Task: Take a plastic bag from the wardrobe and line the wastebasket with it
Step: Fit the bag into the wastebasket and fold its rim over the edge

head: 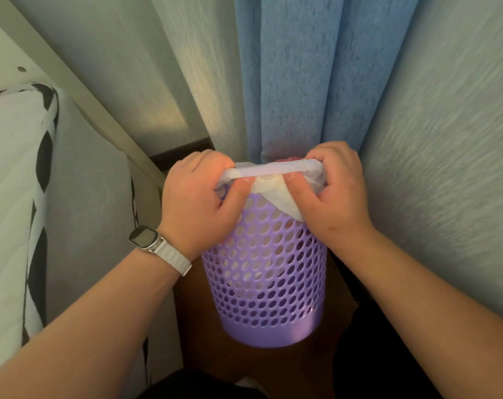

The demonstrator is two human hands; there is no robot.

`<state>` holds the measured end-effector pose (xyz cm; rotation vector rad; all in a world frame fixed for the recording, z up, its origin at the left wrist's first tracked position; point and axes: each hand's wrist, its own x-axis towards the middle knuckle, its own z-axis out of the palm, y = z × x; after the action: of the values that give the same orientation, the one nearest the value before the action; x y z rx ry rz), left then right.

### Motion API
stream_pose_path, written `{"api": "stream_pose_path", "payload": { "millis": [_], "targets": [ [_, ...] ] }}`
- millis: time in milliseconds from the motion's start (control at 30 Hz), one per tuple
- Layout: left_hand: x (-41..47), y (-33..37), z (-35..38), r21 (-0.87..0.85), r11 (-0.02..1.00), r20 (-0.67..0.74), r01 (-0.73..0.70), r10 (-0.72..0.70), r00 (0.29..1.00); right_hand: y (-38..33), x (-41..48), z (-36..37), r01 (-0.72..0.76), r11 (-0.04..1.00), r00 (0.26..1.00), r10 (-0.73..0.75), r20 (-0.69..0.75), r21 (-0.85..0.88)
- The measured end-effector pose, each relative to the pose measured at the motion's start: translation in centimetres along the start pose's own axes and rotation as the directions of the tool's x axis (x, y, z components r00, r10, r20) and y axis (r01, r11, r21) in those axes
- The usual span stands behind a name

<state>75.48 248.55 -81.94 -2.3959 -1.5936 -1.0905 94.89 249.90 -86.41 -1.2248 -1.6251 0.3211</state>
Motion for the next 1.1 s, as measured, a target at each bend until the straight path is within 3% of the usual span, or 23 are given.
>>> {"api": "stream_pose_path", "payload": {
  "millis": [133,333,700,867,1100],
  "targets": [
    [0.3,-0.2,-0.4,-0.019,1.0,0.07,-0.016,0.018,0.997,-0.3,-0.1,-0.1,0.013,0.999,1.0,-0.014,-0.022,-0.041],
    [0.7,1.4,-1.0,0.122,0.979,0.1,-0.161,0.149,0.984,-1.4,-0.3,0.4,0.033,0.999,0.998,-0.034,-0.051,-0.034],
    [0.8,-0.6,-0.7,0.011,1.0,0.058,0.002,-0.002,0.998,-1.0,-0.1,0.2,0.061,0.997,0.997,-0.063,0.037,0.05],
    [0.8,-0.7,-0.8,-0.041,0.999,0.024,-0.006,0.007,1.0,-0.7,0.1,0.1,-0.002,0.998,1.0,0.001,0.024,0.066],
    [0.6,0.8,-1.1,0.04,0.993,0.075,-0.113,0.11,0.991,-0.5,0.0,-0.1,-0.009,0.998,0.999,0.012,-0.052,0.058]
  ]
}}
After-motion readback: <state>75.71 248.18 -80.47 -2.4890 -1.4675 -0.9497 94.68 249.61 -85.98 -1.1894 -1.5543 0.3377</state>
